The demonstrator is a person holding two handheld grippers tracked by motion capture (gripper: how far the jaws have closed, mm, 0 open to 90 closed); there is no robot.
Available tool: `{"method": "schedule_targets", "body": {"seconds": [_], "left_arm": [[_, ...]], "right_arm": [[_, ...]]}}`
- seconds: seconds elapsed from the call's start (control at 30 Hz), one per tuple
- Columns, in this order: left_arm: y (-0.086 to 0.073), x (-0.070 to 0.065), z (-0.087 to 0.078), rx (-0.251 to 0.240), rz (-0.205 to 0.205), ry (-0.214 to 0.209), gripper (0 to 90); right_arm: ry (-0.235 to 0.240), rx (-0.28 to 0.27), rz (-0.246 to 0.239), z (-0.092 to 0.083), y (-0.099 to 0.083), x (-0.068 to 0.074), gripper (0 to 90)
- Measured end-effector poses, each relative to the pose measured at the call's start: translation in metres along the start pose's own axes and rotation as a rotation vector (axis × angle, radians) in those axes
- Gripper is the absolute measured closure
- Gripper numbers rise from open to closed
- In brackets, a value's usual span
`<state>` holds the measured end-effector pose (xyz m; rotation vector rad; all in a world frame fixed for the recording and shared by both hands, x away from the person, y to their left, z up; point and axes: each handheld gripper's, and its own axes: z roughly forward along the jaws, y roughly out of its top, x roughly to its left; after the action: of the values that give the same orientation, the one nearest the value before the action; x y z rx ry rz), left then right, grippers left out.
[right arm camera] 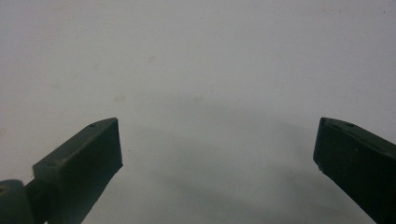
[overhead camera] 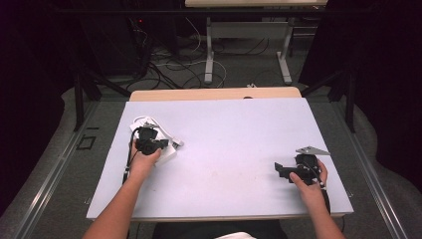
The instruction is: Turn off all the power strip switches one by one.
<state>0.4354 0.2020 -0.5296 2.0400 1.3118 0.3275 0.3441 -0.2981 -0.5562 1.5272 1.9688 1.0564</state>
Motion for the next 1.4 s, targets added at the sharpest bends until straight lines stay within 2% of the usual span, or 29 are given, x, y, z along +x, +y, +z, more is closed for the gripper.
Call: {"method": "schedule_targets", "body": {"seconds": [0.2,0.27,0.4,0.53,0.73,0.8,0.87,1.1,1.17,1.4], "left_arm": [[0.000,0.000,0.000,-0.002,0.004,0.003,89.9],[0.000,0.001,-0.002,0.017,0.002,-0.001,89.8],[-0.001,0.001,0.000,-0.001,-0.007,0.002,89.9],[-0.001,0.001,-0.001,0.003,0.008,0.006,89.9],[-0.001,0.001,0.001,0.016,0.005,0.003,90.0],[-0.002,0.000,0.002,-0.001,-0.005,0.008,90.0],[-0.002,0.000,0.001,0.003,0.012,0.016,90.0],[-0.004,-0.006,0.001,0.006,0.032,0.025,89.9],[-0.004,-0.007,0.000,0.009,0.053,0.035,89.9],[-0.005,-0.014,-0.009,-0.029,0.039,0.017,85.8]], "right_arm": [[0.001,0.001,0.001,0.000,0.000,0.000,0.6],[0.000,0.001,0.001,0.000,0.000,0.000,0.6],[-0.002,-0.002,0.004,0.000,0.000,-0.001,0.6],[0.002,0.001,0.004,-0.001,0.000,0.000,0.6],[0.000,-0.001,0.004,0.000,0.000,0.000,0.6],[0.000,0.001,0.004,0.000,-0.001,0.000,0.6],[-0.001,0.000,0.004,0.000,-0.001,0.001,0.6],[-0.001,-0.006,0.003,-0.001,0.000,-0.001,0.6],[-0.001,-0.005,0.004,-0.002,0.000,-0.001,0.6],[-0.003,-0.007,0.009,-0.003,0.000,-0.002,0.6]]}}
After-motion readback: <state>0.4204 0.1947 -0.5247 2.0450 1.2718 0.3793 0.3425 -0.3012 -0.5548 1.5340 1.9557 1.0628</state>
